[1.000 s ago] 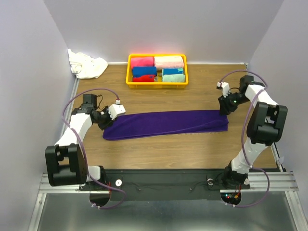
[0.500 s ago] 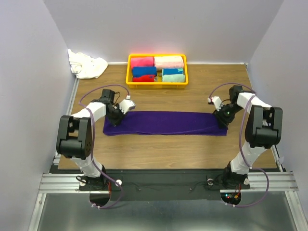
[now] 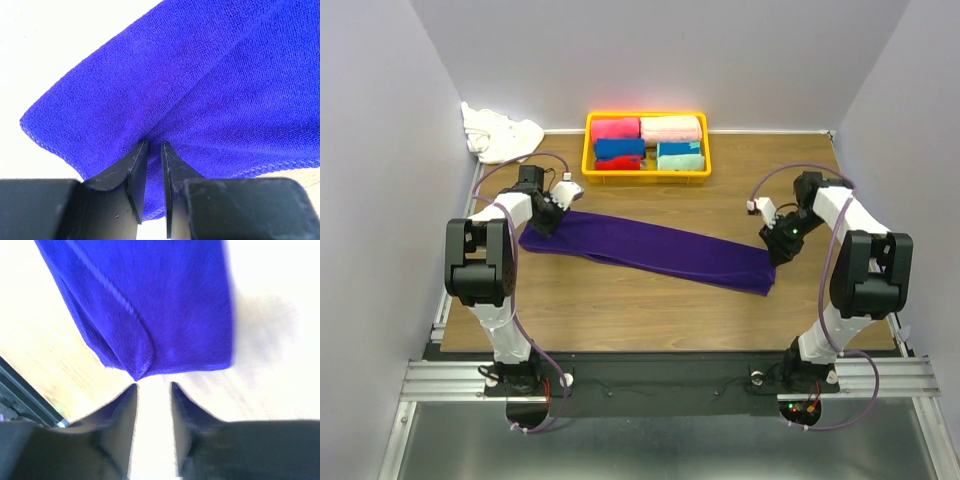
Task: Roll the towels
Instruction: Fold the towel
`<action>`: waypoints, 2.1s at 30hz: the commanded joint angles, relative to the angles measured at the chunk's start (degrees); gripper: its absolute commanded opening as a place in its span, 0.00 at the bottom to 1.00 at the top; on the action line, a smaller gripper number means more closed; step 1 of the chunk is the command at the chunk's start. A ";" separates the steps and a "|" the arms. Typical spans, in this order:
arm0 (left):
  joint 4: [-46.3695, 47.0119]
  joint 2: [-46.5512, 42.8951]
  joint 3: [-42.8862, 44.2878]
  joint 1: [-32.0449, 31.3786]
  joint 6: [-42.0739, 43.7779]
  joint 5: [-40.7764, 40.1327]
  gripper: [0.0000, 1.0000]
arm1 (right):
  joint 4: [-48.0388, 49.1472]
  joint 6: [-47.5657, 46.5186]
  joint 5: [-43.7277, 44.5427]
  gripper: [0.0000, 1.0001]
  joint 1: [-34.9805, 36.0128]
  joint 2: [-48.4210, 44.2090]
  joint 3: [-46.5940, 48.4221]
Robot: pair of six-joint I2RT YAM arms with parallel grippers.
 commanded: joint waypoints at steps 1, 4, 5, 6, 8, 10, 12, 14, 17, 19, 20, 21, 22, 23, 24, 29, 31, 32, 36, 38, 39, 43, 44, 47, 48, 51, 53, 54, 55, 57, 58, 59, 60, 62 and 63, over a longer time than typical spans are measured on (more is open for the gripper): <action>-0.55 -2.75 -2.00 0.13 0.40 -1.20 0.28 | -4.70 1.07 -7.68 0.31 -0.22 -2.35 5.60; -0.38 -2.84 -2.27 0.13 0.13 -0.58 0.28 | -6.45 2.38 -8.13 0.32 -0.13 0.19 6.13; -0.29 -2.92 -2.27 0.13 0.13 -0.41 0.28 | -6.54 2.82 -7.78 0.34 0.05 0.81 5.78; -0.12 -2.84 -2.18 0.13 0.13 -0.14 0.29 | -6.02 3.00 -7.17 0.35 0.05 1.86 5.35; -0.20 -2.58 -2.18 0.13 -0.05 0.04 0.29 | -4.53 4.14 -6.46 0.36 0.05 1.96 3.77; -0.20 -2.40 -1.92 0.13 -0.05 0.21 0.29 | -3.03 4.67 -6.19 0.36 0.31 2.13 3.06; -0.12 -2.31 -1.92 0.13 -0.05 0.39 0.29 | -2.86 5.11 -5.76 0.36 0.75 2.57 2.45; -0.20 -2.31 -1.83 0.13 0.04 0.47 0.29 | -1.72 5.73 -4.61 0.38 1.10 3.10 1.04; -0.12 -2.14 -1.65 0.05 -0.05 0.65 0.29 | 0.39 6.26 -3.73 0.39 1.45 3.80 -0.19; -0.29 -2.05 -1.56 0.13 -0.05 0.65 0.29 | 1.10 6.61 -3.56 0.39 1.63 3.98 -0.90; -0.20 -1.96 -1.65 0.13 -0.05 0.65 0.29 | 1.36 6.87 -3.56 0.39 1.72 4.15 -1.07; -0.20 -1.87 -1.65 0.13 -0.13 0.65 0.29 | 1.89 7.05 -3.47 0.39 1.80 4.42 -1.25; -0.20 -1.78 -1.74 0.13 -0.05 0.56 0.29 | 2.15 7.22 -3.38 0.39 1.89 4.51 -1.34; -0.20 -1.78 -1.91 0.13 -0.05 0.74 0.29 | 2.33 7.48 -3.38 0.39 1.89 4.60 -1.25; -0.20 -1.78 -2.00 0.13 -0.05 0.65 0.29 | 2.42 7.49 -3.29 0.39 1.89 4.60 -1.16; 0.24 -1.96 -2.36 0.13 0.04 0.65 0.29 | 3.73 8.89 -2.86 0.47 1.89 3.63 -0.46; 0.15 -1.78 -2.36 0.13 -0.05 0.83 0.29 | 4.26 9.42 -2.42 0.50 1.89 3.45 -0.28; 0.24 -1.87 -2.36 0.13 -0.05 0.83 0.29 | 4.87 10.29 -2.24 0.50 1.89 3.37 -0.20; 0.41 -2.05 -2.71 0.13 -0.05 0.74 0.29 | 5.94 10.56 -1.62 0.50 1.89 3.98 -0.19; 0.41 -2.22 -2.80 0.13 0.04 0.74 0.29 | 6.02 10.30 -1.62 0.47 1.89 3.98 -0.46; 0.59 -2.14 -2.97 0.13 0.04 0.65 0.29 | 6.02 10.21 -1.80 0.46 1.89 3.89 -0.63; 0.68 -1.96 -2.97 0.13 0.13 0.65 0.29 | 4.36 8.55 -3.29 0.29 1.89 3.37 -1.07; 0.59 -1.96 -2.97 0.13 0.04 0.65 0.29 | 3.83 7.58 -3.47 0.25 1.89 3.37 -0.90; 0.68 -1.70 -2.97 0.13 0.13 0.56 0.29 | 1.98 6.43 -3.38 0.10 1.89 3.72 -0.11; 0.76 -1.70 -2.88 0.13 0.04 0.56 0.29 | 1.81 6.43 -3.12 0.01 1.89 3.54 0.24; 0.68 -1.35 -2.80 0.13 -0.22 0.48 0.29 | 1.89 6.26 -3.03 0.01 1.89 3.19 2.60; 0.76 -1.17 -2.88 0.13 -0.31 0.56 0.29 | 1.89 6.61 -3.29 0.00 1.81 3.10 5.93; 0.59 -1.17 -2.88 0.13 -0.40 0.48 0.29 | 1.80 6.87 -3.64 0.01 1.81 3.19 7.26; 0.59 -1.08 -2.88 0.22 -0.49 0.56 0.29 | 1.80 7.05 -3.73 0.01 1.81 3.28 8.49; 0.50 -0.99 -2.80 0.31 -0.57 0.56 0.29 | 1.89 7.49 -3.91 0.01 1.81 3.63 11.30; 0.50 -0.90 -2.71 0.31 -0.66 0.65 0.29 | 1.72 7.57 -4.26 0.01 1.81 3.72 13.93; 0.59 -0.82 -2.71 0.48 -0.75 0.56 0.29 | 1.80 7.75 -4.43 0.01 1.81 3.72 15.00; 0.41 -0.82 -2.62 0.57 -0.84 0.74 0.29 | 1.63 7.58 -4.44 0.01 1.81 3.63 15.88; 0.32 -0.73 -2.44 0.84 -0.93 0.91 0.29 | 0.58 6.01 -5.40 0.01 1.72 1.54 16.94; 0.32 -0.64 -2.27 0.92 -1.01 1.00 0.29 | 0.40 5.21 -6.27 0.01 1.72 0.21 16.25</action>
